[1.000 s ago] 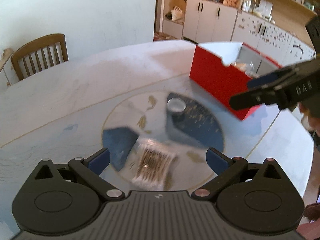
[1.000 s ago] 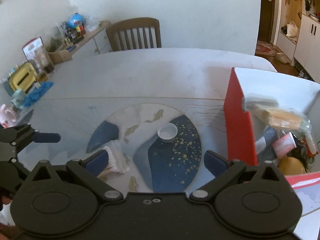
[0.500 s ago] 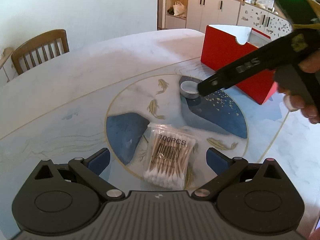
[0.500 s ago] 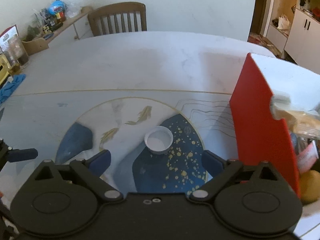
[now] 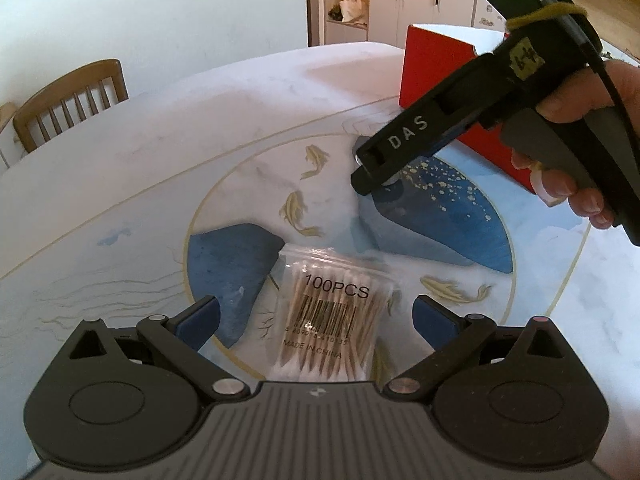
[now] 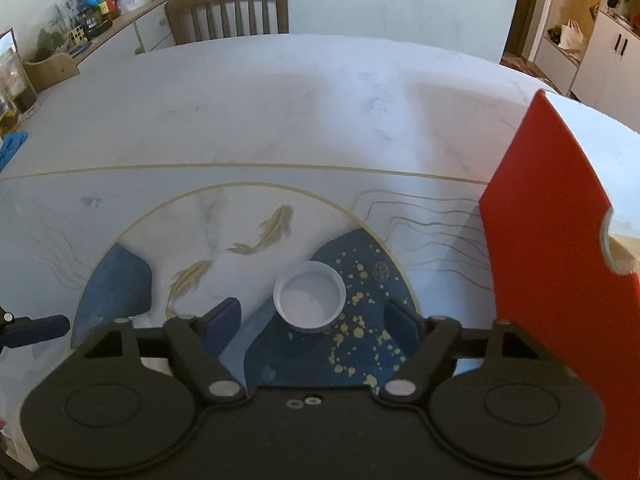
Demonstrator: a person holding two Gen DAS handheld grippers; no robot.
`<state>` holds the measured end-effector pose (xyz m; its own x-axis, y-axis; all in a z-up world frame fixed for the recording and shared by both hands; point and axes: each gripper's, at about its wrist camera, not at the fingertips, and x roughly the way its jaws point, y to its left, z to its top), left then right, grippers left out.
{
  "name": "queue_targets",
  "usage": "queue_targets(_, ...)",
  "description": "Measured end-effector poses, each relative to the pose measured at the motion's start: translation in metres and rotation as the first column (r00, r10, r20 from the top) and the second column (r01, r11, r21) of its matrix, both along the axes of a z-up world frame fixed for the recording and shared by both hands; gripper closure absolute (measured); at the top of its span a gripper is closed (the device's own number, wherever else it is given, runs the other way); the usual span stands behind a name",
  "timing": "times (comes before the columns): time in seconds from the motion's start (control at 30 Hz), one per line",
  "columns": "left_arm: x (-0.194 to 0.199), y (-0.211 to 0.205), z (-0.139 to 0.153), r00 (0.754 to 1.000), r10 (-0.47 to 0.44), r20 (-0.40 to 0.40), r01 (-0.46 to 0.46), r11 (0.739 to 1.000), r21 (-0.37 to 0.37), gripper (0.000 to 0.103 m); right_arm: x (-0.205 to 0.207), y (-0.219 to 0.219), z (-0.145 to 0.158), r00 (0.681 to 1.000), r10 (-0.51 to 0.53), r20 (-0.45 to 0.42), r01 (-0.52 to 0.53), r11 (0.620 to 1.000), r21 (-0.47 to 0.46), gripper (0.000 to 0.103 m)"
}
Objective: Organize objects
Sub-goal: 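Grasp the clear cotton swab pack with the left tool while the right tool grasps the white cup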
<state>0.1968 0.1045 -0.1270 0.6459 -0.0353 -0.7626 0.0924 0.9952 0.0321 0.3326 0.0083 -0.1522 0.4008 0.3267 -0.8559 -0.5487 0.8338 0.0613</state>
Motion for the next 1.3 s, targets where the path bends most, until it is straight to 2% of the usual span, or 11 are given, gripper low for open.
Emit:
queue_targets(0.3, 0.005, -0.001, -0.006, 1.000, 0.016, -0.015, -0.016, 1.000, 0.001, 0.002, 0.003, 0.006, -0.003, 1.000, 0.016, 0.008, -0.016, 1.000, -0.014, 0.043)
queue_targets(0.5, 0.008, -0.002, -0.005, 0.999, 0.024, -0.023, -0.024, 1.000, -0.014, 0.022, 0.000, 0.008, -0.003, 0.999, 0.039, 0.031, -0.037, 0.999, -0.039, 0.059)
queue_targets(0.57, 0.009, -0.003, -0.004, 0.999, 0.027, -0.032, -0.027, 1.000, -0.013, 0.026, -0.001, 0.009, -0.003, 0.998, 0.048, 0.035, -0.047, 0.998, -0.047, 0.064)
queue_targets(0.7, 0.010, -0.009, -0.001, 0.999, 0.015, -0.044, -0.016, 1.000, -0.014, 0.046, -0.002, 0.010, -0.001, 0.997, 0.062, 0.041, -0.060, 0.996, -0.064, 0.065)
queue_targets(0.83, 0.010, -0.012, 0.001, 0.998, 0.025, -0.053, -0.026, 1.000, -0.010, 0.054, -0.008, 0.004, 0.004, 0.998, 0.057, 0.041, -0.055, 0.997, -0.046, 0.065)
queue_targets(0.87, 0.010, -0.013, 0.002, 0.998, 0.029, -0.053, -0.030, 1.000, -0.011, 0.058, -0.009, 0.001, 0.006, 0.998, 0.053, 0.038, -0.052, 0.998, -0.036, 0.065)
queue_targets(1.07, 0.008, -0.010, 0.004, 0.996, 0.066, -0.057, -0.068, 0.997, -0.034, 0.064, -0.028, -0.024, 0.028, 0.998, 0.059, 0.019, -0.060, 0.998, 0.026, 0.065)
queue_targets(1.3, 0.000, -0.007, 0.012, 0.987, 0.150, -0.062, -0.156, 0.982, -0.106, 0.066, -0.056, -0.055, 0.054, 0.996, 0.087, 0.036, -0.089, 0.995, 0.053, 0.065)
